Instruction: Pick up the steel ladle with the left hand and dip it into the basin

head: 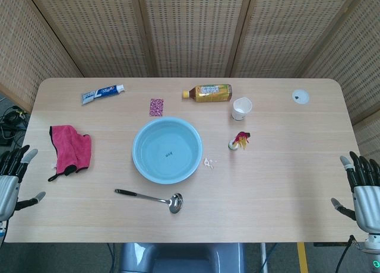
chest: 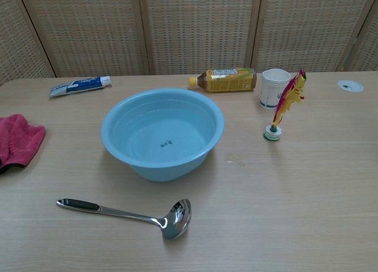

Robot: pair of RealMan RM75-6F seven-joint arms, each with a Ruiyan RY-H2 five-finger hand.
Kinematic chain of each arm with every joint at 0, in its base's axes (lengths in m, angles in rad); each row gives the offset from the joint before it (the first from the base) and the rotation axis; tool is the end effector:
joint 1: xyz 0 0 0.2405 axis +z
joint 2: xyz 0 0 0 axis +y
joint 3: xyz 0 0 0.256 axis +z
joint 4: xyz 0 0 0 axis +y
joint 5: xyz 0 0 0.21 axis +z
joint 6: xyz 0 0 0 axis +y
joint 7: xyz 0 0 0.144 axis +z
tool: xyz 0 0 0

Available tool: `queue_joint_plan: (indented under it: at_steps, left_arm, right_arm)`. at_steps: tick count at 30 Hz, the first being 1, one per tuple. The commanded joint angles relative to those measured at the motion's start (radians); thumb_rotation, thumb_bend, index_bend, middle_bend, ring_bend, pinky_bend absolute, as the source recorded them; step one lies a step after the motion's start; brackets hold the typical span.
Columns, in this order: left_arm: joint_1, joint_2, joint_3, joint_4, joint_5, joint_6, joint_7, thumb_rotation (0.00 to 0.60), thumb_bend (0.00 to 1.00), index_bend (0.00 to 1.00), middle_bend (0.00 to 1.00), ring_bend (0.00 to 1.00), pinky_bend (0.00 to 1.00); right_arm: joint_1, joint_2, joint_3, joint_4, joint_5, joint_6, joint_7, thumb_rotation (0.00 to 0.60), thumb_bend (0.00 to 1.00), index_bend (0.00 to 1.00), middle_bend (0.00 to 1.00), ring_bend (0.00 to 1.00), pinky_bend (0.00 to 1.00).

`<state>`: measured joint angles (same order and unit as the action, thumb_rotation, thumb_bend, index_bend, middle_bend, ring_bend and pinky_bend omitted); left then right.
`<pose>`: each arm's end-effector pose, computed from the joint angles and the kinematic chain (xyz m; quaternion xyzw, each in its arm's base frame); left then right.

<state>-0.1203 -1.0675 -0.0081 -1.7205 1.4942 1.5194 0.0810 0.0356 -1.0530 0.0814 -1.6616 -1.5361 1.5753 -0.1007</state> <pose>-0.2896 0.1812 0.1649 -0.6066 -0.3733 -0.3883 0.5847 -0.3016 -0.1713 0.1895 0.5926 -0.3229 0.3826 0.6310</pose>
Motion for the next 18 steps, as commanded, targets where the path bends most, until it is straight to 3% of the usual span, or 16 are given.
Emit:
queue_joint_plan:
  at_steps: [1,6,7,9,11,12,14,16,18]
  left_arm:
    - [0.002,0.000,-0.001,-0.002,-0.002,-0.004,0.004,0.600,0.00,0.00,0.00,0.00,0.00]
    - [-0.005,0.001,0.003,-0.016,0.003,-0.030,-0.003,0.600,0.00,0.00,0.00,0.00,0.00]
    - [-0.007,0.000,0.006,-0.019,0.004,-0.038,0.003,0.600,0.00,0.00,0.05,0.03,0.01]
    - [-0.019,-0.007,0.012,-0.023,0.010,-0.066,0.029,0.600,0.00,0.00,0.28,0.23,0.18]
    - [-0.036,-0.019,0.021,-0.023,0.018,-0.104,0.056,0.600,0.00,0.00,0.61,0.56,0.54]
    - [-0.044,-0.024,0.026,-0.022,0.021,-0.122,0.070,0.600,0.00,0.02,0.68,0.63,0.64]
    - [-0.069,-0.043,0.037,-0.011,0.033,-0.173,0.120,0.600,0.00,0.17,0.83,0.79,0.83]
    - [-0.100,-0.074,0.045,0.003,0.036,-0.236,0.179,0.600,0.00,0.27,0.91,0.89,0.93]
    - [-0.121,-0.091,0.050,-0.015,0.008,-0.298,0.195,0.600,0.00,0.29,0.95,0.93,0.98]
  right_arm:
    - [0.001,0.002,-0.001,0.000,-0.003,-0.002,0.004,0.600,0.00,0.00,0.00,0.00,0.00]
    - [0.001,0.006,-0.001,-0.002,-0.003,-0.004,0.018,0.600,0.00,0.00,0.00,0.00,0.00]
    - [0.001,0.007,-0.001,-0.003,-0.003,-0.004,0.020,0.600,0.00,0.00,0.00,0.00,0.00]
    - [0.001,0.010,0.001,-0.005,-0.003,-0.002,0.028,0.600,0.00,0.00,0.00,0.00,0.00]
    - [0.000,0.011,0.001,-0.005,-0.004,-0.001,0.031,0.600,0.00,0.00,0.00,0.00,0.00]
    - [0.000,0.011,0.001,-0.004,-0.004,-0.002,0.032,0.600,0.00,0.00,0.00,0.00,0.00]
    - [0.001,0.011,-0.001,-0.004,-0.004,-0.004,0.033,0.600,0.00,0.00,0.00,0.00,0.00]
    - [0.003,0.009,-0.002,-0.003,-0.005,-0.009,0.031,0.600,0.00,0.00,0.00,0.00,0.00]
    - [0.004,0.008,-0.004,-0.003,-0.007,-0.012,0.028,0.600,0.00,0.00,0.00,0.00,0.00]
